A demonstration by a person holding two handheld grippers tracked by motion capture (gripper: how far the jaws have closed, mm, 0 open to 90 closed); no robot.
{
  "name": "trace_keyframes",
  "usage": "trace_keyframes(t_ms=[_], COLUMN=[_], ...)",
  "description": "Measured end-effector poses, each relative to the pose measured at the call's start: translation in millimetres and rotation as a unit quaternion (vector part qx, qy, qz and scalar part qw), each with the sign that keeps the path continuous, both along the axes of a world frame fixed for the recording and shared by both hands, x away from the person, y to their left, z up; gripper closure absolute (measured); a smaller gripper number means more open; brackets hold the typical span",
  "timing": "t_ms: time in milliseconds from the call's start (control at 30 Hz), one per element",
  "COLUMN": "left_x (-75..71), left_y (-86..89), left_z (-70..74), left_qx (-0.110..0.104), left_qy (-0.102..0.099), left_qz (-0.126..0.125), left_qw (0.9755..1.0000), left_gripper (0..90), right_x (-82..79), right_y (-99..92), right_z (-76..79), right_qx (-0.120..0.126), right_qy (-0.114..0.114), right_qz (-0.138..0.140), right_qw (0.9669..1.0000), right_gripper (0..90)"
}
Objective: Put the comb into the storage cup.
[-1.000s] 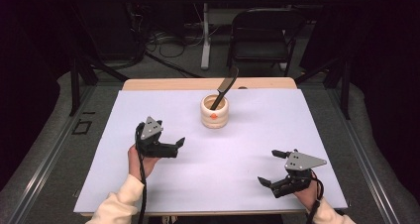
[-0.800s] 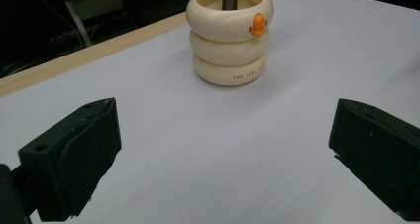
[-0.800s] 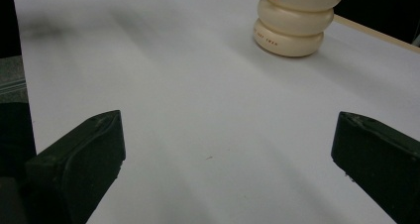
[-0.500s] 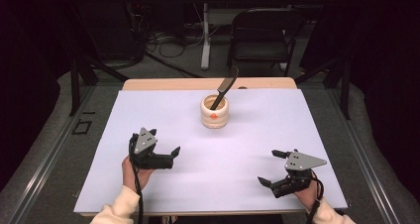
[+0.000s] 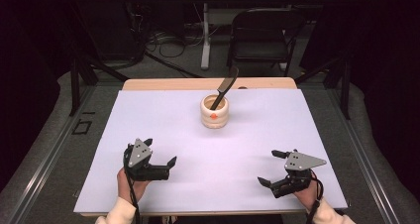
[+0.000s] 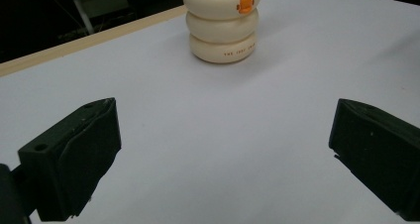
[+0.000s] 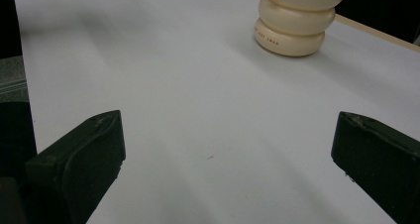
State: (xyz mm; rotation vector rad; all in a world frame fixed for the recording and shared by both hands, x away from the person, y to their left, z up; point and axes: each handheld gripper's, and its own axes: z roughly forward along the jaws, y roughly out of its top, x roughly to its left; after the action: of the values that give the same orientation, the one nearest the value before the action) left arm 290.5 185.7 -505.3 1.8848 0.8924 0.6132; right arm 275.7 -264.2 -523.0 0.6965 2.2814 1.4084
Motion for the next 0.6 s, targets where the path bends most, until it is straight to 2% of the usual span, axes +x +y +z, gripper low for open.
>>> trace_keyframes(t_ms=[600], left_x=[-22.7], left_y=[12.9], left_z=[-8.8], left_qx=[0.001], left_qy=[0.01], left_qz=[0.01], left_qw=[0.9999], left_gripper=[0.0], right_x=[0.0], right_y=[0.1], right_z=[-0.3], right_qx=[-0.001], right_qy=[0.001], right_qz=[-0.001], right_qw=[1.0], right_gripper=[0.0])
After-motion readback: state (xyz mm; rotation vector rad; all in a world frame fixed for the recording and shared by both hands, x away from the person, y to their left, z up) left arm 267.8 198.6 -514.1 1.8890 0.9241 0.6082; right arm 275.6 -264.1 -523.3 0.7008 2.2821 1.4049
